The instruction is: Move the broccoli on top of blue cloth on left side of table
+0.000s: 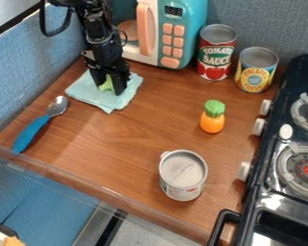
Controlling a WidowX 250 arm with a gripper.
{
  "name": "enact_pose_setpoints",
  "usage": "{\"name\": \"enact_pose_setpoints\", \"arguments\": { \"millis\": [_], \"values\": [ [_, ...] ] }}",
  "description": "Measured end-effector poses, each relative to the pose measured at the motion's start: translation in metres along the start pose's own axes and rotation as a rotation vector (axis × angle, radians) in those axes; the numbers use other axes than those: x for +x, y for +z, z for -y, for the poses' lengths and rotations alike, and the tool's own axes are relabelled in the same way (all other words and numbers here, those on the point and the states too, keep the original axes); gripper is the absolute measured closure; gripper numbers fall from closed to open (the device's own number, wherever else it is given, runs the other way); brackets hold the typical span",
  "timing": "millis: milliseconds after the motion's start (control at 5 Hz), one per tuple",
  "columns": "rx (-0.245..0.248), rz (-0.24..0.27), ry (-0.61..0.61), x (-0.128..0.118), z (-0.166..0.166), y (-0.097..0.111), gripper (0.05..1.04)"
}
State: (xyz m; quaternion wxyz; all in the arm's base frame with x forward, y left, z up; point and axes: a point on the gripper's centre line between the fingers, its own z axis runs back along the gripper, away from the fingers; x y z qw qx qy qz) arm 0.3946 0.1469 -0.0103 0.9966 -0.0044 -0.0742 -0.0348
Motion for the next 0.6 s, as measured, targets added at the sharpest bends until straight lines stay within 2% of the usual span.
{"name": "enact_pose_setpoints", "arguments": {
  "millis": [200,400,600],
  "values": [
    [-0.012,-0.004,-0.002,-0.003,0.004,0.0,0.095],
    [-0.024,0.062,0.013,0.003,0.006,0.028,0.08],
    [-0.013,0.105,0.003,0.0,0.008,0.058,0.084]
  ]
}}
